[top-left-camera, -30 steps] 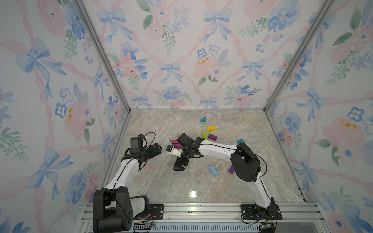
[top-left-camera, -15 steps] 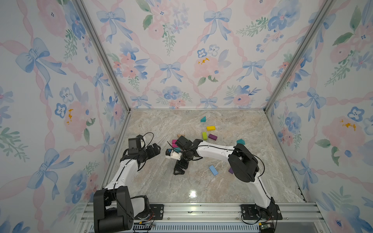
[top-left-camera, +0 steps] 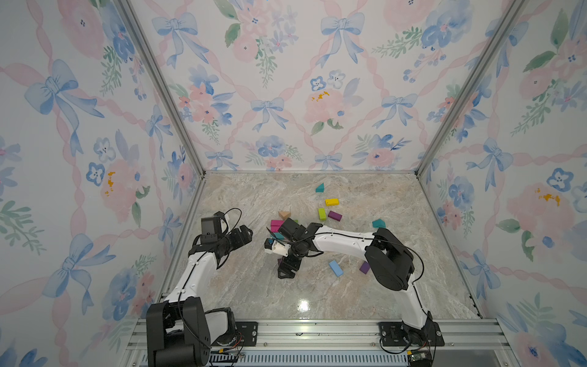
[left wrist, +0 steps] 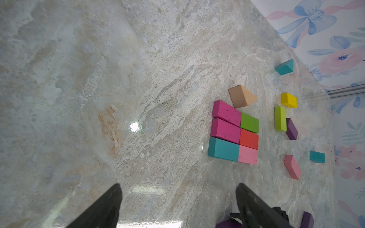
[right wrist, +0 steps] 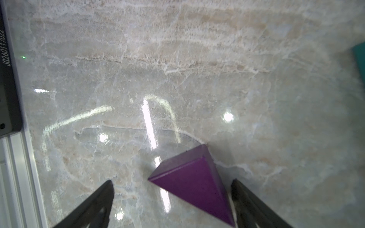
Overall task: Assemble a piece of candy with building blocks
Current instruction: Assemble the building block at the center of the board.
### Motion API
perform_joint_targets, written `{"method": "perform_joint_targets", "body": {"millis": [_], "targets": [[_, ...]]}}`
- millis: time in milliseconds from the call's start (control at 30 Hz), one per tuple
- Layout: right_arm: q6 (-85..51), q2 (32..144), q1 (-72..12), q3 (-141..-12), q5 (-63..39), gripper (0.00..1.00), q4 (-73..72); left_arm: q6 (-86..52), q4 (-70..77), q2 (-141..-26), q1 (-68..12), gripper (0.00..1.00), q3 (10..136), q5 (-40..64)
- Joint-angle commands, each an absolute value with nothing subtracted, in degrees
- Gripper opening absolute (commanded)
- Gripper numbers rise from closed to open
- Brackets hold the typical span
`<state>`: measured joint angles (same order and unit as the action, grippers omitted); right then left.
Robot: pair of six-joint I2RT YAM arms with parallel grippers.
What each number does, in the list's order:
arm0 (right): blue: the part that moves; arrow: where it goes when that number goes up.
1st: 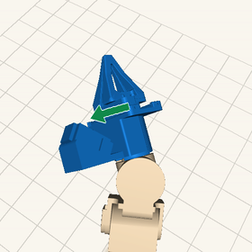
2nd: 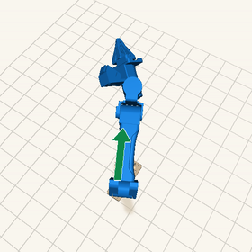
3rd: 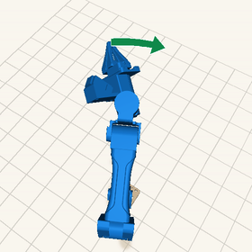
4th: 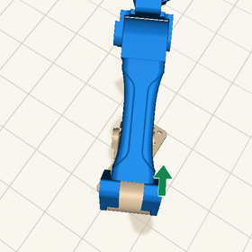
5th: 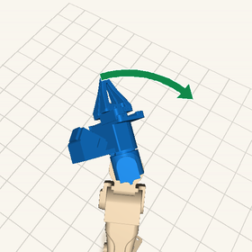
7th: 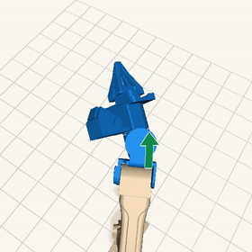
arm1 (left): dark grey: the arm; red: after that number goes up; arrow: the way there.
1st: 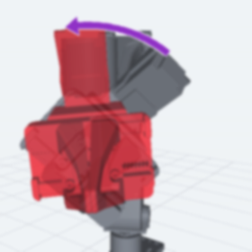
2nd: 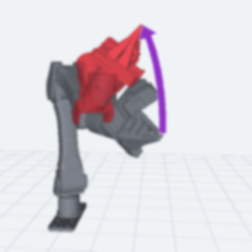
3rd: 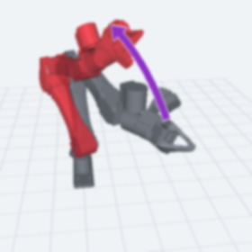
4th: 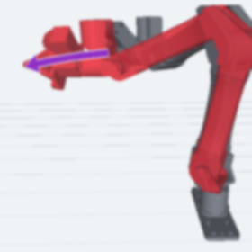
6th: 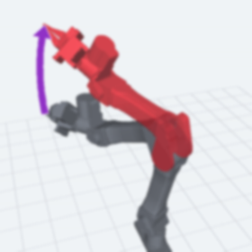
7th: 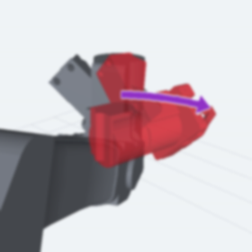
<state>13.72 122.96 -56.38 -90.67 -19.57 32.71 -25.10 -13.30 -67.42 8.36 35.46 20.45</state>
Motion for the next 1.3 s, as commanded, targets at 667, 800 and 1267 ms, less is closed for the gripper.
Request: {"method": "perform_joint_targets", "body": {"millis": [667,800,1267], "targets": [[-2.98,125.02,-60.18,-91.73,-6.27,0.77,32.93,-26.87,-9.10,-63.12,8.96,0.92,32.96,23.71],[-4.31,124.90,-60.16,-91.76,-4.69,0.72,33.40,-27.24,-8.72,-62.69,8.96,0.92,32.69,24.15],[-15.81,121.42,-59.41,-88.16,0.06,0.50,28.97,-28.67,-7.92,-59.97,8.92,0.92,31.79,22.06]]}}
